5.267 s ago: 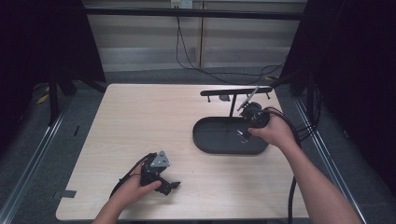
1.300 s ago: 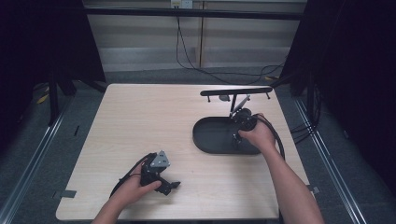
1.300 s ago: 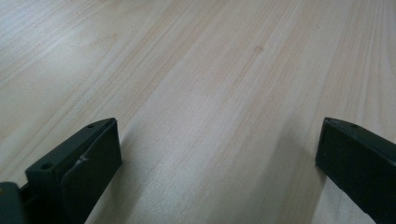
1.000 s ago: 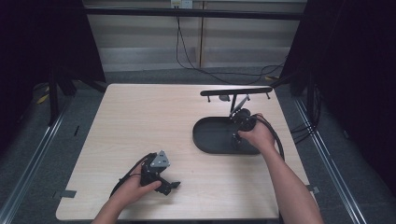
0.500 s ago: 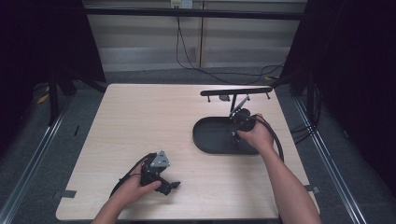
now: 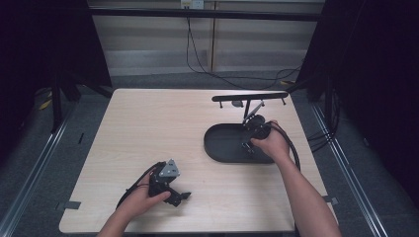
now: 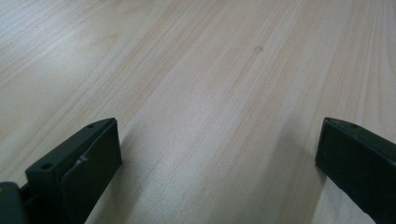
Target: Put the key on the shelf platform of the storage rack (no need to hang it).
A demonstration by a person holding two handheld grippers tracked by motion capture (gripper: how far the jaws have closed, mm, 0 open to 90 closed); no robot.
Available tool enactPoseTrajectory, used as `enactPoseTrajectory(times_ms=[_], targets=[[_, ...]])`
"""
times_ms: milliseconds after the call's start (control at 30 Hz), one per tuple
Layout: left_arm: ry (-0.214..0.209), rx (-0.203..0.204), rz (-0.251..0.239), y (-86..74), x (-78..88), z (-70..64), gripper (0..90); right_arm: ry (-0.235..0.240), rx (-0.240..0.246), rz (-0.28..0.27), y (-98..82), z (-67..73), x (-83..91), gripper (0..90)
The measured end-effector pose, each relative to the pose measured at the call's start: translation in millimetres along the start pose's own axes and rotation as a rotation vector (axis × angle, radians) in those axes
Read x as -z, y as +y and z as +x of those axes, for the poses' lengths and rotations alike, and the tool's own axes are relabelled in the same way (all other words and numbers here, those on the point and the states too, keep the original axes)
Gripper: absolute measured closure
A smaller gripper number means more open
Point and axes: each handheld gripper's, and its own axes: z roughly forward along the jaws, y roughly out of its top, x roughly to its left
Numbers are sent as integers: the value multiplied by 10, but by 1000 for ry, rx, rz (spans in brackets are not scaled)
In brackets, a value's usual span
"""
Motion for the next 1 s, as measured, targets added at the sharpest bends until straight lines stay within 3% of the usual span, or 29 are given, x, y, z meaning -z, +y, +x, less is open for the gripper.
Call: enactPoseTrajectory(times_ms=[300,567,833,1000], targets=[[0,0,0,0,0,0,0,11,-4,-20,-17,29,58,690],[0,0,0,0,0,0,0,12,-5,-41,-13,89,130,535],[0,0,0,0,0,0,0,41,-25,-36,-24,105,159,382],[0,-5,4,0,2,3,0,42,-16,-54,-53,125,200,349]])
